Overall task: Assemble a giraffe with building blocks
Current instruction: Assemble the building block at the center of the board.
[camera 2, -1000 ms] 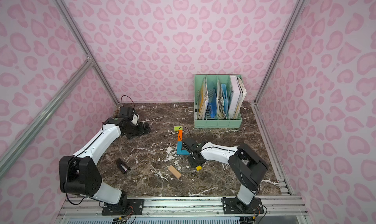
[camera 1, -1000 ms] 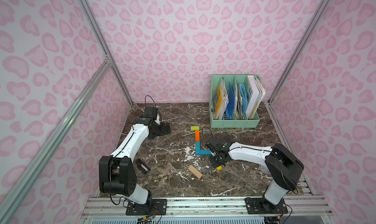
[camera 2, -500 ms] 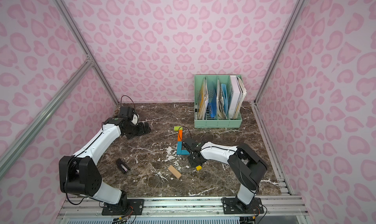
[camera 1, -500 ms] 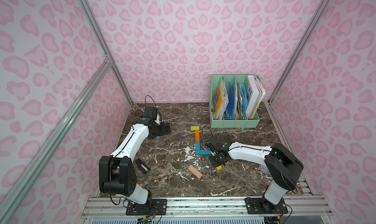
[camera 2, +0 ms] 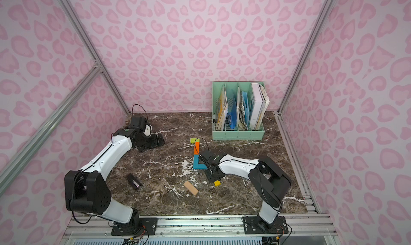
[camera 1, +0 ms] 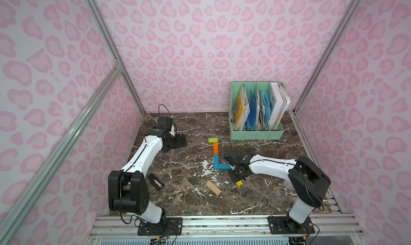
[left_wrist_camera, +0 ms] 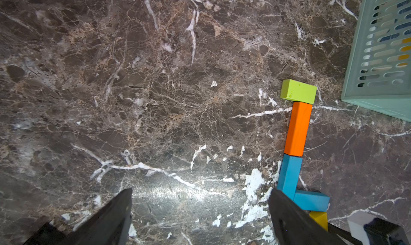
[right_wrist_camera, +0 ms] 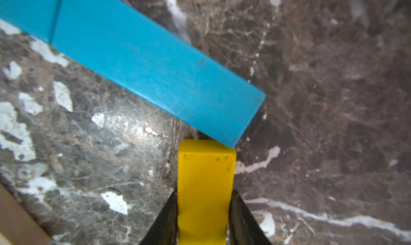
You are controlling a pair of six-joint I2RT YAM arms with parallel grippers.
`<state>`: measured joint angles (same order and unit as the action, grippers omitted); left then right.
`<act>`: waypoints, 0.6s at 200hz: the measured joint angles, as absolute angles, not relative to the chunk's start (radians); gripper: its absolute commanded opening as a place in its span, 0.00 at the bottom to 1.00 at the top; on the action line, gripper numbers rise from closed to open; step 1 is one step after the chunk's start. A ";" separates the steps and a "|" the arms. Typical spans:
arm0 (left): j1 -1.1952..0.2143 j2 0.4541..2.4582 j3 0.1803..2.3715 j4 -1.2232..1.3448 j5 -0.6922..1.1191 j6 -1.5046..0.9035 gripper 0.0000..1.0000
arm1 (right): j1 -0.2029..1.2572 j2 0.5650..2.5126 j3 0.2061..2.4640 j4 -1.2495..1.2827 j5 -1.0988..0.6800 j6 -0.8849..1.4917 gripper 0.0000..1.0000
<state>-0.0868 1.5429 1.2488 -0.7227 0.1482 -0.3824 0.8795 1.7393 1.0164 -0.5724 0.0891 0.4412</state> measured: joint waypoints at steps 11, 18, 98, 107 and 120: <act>-0.087 1.543 1.249 -0.723 0.148 -0.382 0.98 | 0.879 1.740 1.017 -0.572 0.095 0.441 0.58; -0.087 1.543 1.249 -0.723 0.148 -0.382 0.98 | 0.879 1.739 1.017 -0.572 0.099 0.440 0.62; -0.138 1.525 1.230 -0.727 0.138 -0.391 0.96 | 0.878 1.514 1.270 -0.649 0.192 0.425 0.76; -0.196 1.500 1.212 -0.727 0.134 -0.395 0.96 | 0.849 1.467 1.282 -0.622 0.210 0.425 0.76; -0.328 1.442 1.174 -0.739 0.119 -0.435 0.96 | 0.778 1.406 1.235 -0.573 0.222 0.421 0.76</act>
